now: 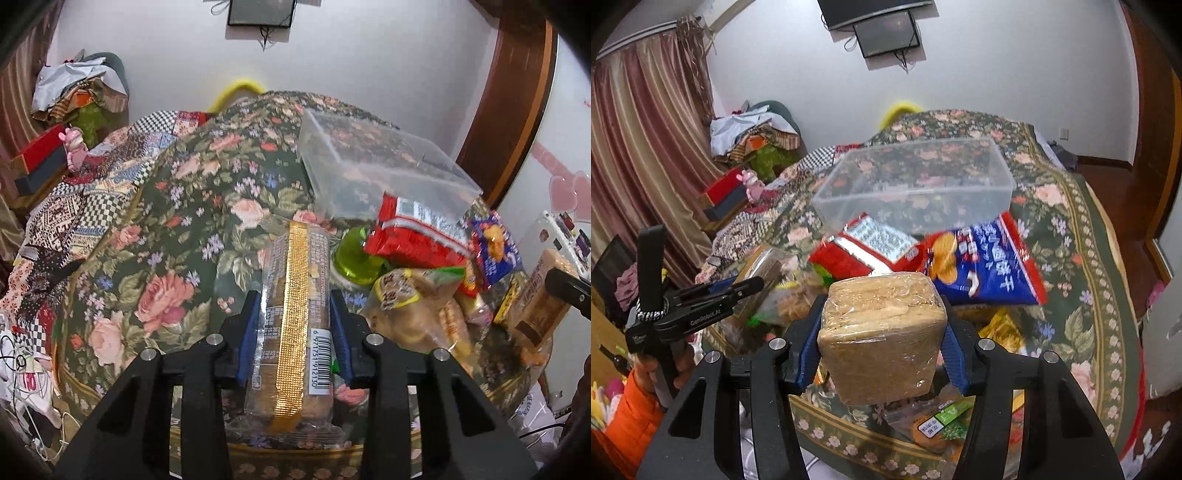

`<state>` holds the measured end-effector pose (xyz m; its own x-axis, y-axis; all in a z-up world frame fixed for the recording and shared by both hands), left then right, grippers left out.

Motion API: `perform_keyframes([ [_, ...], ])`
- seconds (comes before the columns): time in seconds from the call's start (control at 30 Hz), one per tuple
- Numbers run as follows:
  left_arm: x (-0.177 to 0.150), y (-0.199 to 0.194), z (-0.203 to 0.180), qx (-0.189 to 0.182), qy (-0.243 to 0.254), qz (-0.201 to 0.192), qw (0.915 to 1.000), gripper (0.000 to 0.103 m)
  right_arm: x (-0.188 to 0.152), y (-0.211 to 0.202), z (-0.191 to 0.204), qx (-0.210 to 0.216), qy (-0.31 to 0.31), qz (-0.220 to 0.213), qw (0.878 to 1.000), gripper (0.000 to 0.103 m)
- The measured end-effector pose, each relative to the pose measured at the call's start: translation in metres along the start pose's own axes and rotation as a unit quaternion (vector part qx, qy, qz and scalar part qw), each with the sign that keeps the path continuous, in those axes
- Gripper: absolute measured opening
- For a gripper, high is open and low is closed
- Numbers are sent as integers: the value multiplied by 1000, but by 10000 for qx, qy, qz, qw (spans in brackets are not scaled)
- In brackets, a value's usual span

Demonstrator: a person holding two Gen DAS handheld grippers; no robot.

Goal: Organize snacks
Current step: 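Lift both held snacks and carry them over the clear plastic box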

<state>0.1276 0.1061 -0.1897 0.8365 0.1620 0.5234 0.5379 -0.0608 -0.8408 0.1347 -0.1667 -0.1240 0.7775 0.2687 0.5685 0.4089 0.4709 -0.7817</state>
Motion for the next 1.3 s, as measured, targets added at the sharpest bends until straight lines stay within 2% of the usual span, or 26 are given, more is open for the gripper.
perform_keyframes([
  [0.33,36,-42,-15,-100,74,-576,9983,36,34,-19,-5,8,17,-475,9989,52],
  [0.63,79,-56,-41,-209,264,-874,9956,36,75,-28,-9,-87,-59,-887,9960,52],
  [1.0,131,-40,-68,-241,403,-860,9952,36,123,-16,-18,-314,-225,-994,9943,52],
  [1.3,169,2,-79,-283,443,-604,9968,36,150,16,-35,-426,-215,-697,9964,52],
])
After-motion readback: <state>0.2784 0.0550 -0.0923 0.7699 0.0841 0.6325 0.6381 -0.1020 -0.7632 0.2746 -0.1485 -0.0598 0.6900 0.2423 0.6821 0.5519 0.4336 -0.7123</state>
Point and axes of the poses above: each gripper's, at about its wrist camera, not at the fingertips, and y roughly the way its jaws point, z to its left, x to its top, the point moved 3 cm from there along y, roughly the way its jaws point, and after that the axes turned 12 degrees about z, right-handed, at the moved point
